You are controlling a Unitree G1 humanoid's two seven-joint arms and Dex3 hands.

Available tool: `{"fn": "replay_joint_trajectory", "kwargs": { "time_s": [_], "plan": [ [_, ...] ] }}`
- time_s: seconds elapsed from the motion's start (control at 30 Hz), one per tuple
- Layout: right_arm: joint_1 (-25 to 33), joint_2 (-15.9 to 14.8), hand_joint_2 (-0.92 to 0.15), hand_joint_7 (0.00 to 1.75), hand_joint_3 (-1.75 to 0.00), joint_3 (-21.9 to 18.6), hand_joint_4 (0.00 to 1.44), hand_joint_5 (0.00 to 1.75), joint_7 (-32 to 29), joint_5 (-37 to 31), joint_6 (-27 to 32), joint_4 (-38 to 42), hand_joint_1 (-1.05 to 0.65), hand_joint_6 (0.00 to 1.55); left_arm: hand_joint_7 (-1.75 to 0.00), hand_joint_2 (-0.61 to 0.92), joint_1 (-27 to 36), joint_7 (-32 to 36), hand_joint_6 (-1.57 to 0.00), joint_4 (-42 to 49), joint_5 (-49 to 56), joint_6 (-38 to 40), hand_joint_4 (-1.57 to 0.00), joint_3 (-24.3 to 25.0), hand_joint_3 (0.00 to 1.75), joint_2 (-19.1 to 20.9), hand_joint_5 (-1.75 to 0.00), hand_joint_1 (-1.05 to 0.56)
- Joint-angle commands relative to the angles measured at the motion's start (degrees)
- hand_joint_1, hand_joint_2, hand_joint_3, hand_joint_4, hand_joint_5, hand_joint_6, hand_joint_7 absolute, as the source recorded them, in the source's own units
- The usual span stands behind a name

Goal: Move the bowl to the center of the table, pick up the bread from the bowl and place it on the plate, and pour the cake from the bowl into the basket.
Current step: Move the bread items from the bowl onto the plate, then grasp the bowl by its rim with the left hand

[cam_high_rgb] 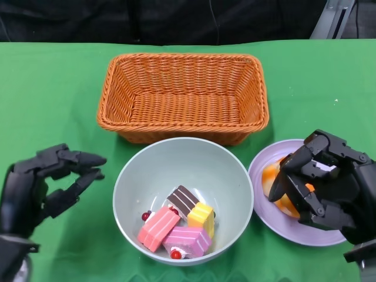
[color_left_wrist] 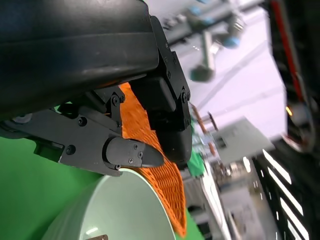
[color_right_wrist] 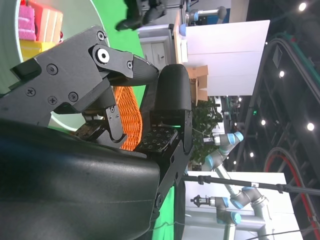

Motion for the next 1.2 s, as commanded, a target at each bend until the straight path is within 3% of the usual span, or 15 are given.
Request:
{"fn": "replay_joint_trajectory", "kwargs": {
  "time_s": [0.03,0.1,0.13,0.23,0.67,0.8,1.2],
  "plan": [
    [0.2,0.3,-0.58,1.20,-0.85,-0.8,0.76,1.52,-0.1,-0.5,0.9,0.7,-0.17,0.71,-0.04,0.92,0.7,-1.1,-0.91,-2.0,5.3,-6.6,-0.84,-1.4,0.08,5.7,-0.33,-0.42],
    [-0.3,0.7,-0.58,1.19,-0.83,-1.1,0.76,1.52,0.0,-0.5,1.1,1.4,-0.17,0.71,-0.01,0.92,1.0,-0.3,-0.88,-2.6,9.0,-9.5,-0.84,-1.6,0.08,8.1,-0.26,-0.42],
    [-0.7,1.0,-0.59,1.19,-0.83,-1.4,0.76,1.52,0.0,-0.4,1.0,2.1,-0.18,0.71,-0.01,0.92,1.3,0.0,-0.75,-3.4,11.7,-11.3,-0.72,-1.6,0.09,9.9,-0.16,-0.46],
    [-1.3,1.5,-0.60,1.18,-0.83,-1.8,0.77,1.52,0.1,-0.4,0.7,3.3,-0.19,0.71,0.00,0.92,1.5,2.4,-0.60,-4.4,18.1,-14.8,-0.60,-0.7,0.11,12.2,-0.05,-0.50],
    [-1.5,2.4,-0.60,1.18,-0.83,-2.7,0.77,1.51,1.0,-1.0,0.9,3.6,-0.19,0.71,0.00,0.92,1.5,11.1,-0.58,-4.0,24.5,-15.3,-0.59,-2.5,0.12,14.0,-0.02,-0.50],
    [-1.2,3.9,-0.59,1.30,-1.00,-3.4,0.74,1.60,0.2,3.9,5.2,0.6,-0.14,0.65,0.00,0.92,-0.8,11.3,-0.50,-3.8,36.7,-29.2,-0.50,3.4,0.14,13.2,0.00,-0.45],
    [-1.3,5.0,-0.50,1.37,-1.14,-3.7,0.77,1.62,0.7,3.7,6.4,-0.1,-0.15,0.64,-0.01,0.92,-3.7,30.5,-0.53,-6.9,62.1,-29.5,-0.58,0.0,0.18,16.6,-0.02,-0.37]
  ]
}}
